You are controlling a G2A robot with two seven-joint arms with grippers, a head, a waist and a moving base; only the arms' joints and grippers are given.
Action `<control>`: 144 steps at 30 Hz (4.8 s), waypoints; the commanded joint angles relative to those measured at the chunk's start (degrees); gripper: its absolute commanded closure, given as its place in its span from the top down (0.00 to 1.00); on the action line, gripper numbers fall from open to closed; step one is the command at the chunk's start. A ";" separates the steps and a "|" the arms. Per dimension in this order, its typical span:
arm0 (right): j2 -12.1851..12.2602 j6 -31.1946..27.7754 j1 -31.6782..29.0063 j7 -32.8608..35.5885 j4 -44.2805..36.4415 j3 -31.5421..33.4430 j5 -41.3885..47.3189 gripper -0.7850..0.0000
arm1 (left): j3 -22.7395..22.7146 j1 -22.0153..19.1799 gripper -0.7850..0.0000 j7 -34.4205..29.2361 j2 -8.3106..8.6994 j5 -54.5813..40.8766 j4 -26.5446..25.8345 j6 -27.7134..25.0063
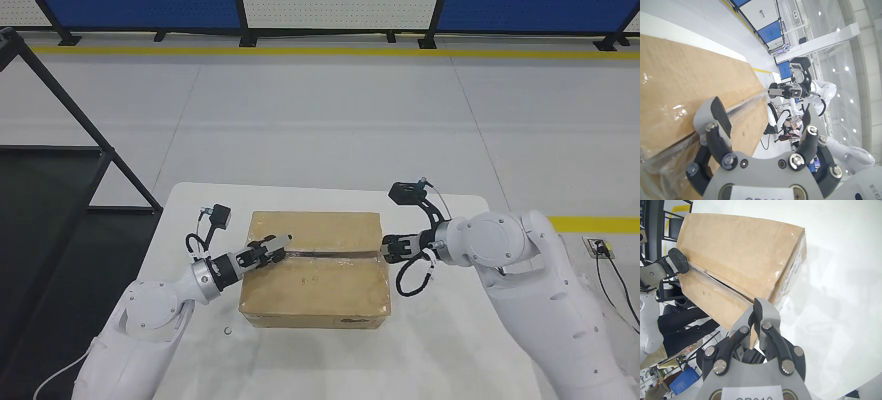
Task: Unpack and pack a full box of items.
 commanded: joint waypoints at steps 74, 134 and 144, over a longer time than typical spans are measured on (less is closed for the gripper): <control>-0.80 -1.56 -0.91 -15.91 7.07 -4.76 17.12 0.00 | -4.67 4.05 1.00 3.07 0.96 -1.84 -4.32 -1.42; -1.30 -10.05 -8.36 -26.69 -2.08 -6.00 15.69 0.00 | -13.33 12.20 1.00 4.95 2.45 -6.01 -9.01 -4.17; -2.88 -6.86 -4.40 -28.37 4.03 -9.35 16.87 0.00 | -14.02 12.83 1.00 4.97 2.60 -6.35 -9.13 -4.52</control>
